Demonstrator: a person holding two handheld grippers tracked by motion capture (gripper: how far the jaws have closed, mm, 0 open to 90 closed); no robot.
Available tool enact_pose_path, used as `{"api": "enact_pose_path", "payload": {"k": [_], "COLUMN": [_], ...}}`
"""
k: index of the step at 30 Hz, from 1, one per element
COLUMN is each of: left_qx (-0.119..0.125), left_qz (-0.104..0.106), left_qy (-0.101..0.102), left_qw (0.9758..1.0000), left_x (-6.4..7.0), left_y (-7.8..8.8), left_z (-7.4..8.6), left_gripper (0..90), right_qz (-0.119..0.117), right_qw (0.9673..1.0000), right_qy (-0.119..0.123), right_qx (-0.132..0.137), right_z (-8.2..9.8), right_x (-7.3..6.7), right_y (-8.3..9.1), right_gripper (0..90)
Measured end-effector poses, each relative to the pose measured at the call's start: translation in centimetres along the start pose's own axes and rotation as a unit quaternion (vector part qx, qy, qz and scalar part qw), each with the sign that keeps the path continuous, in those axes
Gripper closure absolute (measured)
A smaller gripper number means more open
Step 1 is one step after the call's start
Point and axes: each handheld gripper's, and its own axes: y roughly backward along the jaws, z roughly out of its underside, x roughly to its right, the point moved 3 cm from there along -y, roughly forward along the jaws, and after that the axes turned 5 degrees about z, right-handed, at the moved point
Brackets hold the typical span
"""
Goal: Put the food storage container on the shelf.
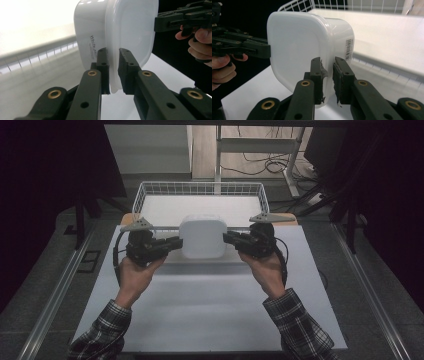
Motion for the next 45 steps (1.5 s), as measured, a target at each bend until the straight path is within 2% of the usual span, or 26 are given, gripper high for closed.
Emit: {"api": "enact_pose_path", "payload": {"k": [7,13,21,23,28,35,42,45], "left_qx": [0.004,0.002,-0.006,-0.001,0.001,-0.001,-0.011,-0.007], "left_qz": [-0.007,-0.006,-0.007,-0.003,-0.001,-0.004,-0.013,-0.008], "left_qy": [-0.005,0.008,0.026,0.031,0.031,0.033,0.036,0.047], "left_qw": [1.0,1.0,0.9996,0.9995,0.9995,0.9994,0.9992,0.9989], "left_x": [-0.8,-2.1,-3.7,-4.0,-4.4,-4.7,-5.2,-5.5], "left_y": [0.1,-0.7,-1.9,-2.0,-2.2,-2.8,-3.2,-3.4], "left_z": [-3.5,-5.0,-5.6,-5.7,-6.0,-6.3,-6.2,-6.3], "left_gripper": [80.2,80.1,79.0,78.3,72.6,66.0,66.8,65.5], "right_qz": [0.005,0.015,0.022,0.022,0.018,0.026,0.036,0.036], "right_qw": [0.9999,0.9997,0.9993,0.9991,0.9987,0.9989,0.9987,0.9987], "right_qy": [-0.004,-0.012,-0.03,-0.036,-0.047,-0.038,-0.034,-0.032], "right_qx": [0.014,0.012,0.002,0.001,0.001,-0.003,-0.012,-0.015], "right_z": [-3.2,-5.0,-5.8,-5.9,-6.3,-6.4,-6.2,-6.1], "right_x": [0.8,1.7,2.8,3.1,3.3,3.4,3.5,3.5], "right_y": [-0.5,-1.5,-3.0,-3.3,-3.9,-4.6,-5.4,-5.7], "right_gripper": [77.6,77.1,76.4,76.3,74.5,66.4,62.5,60.4]}}
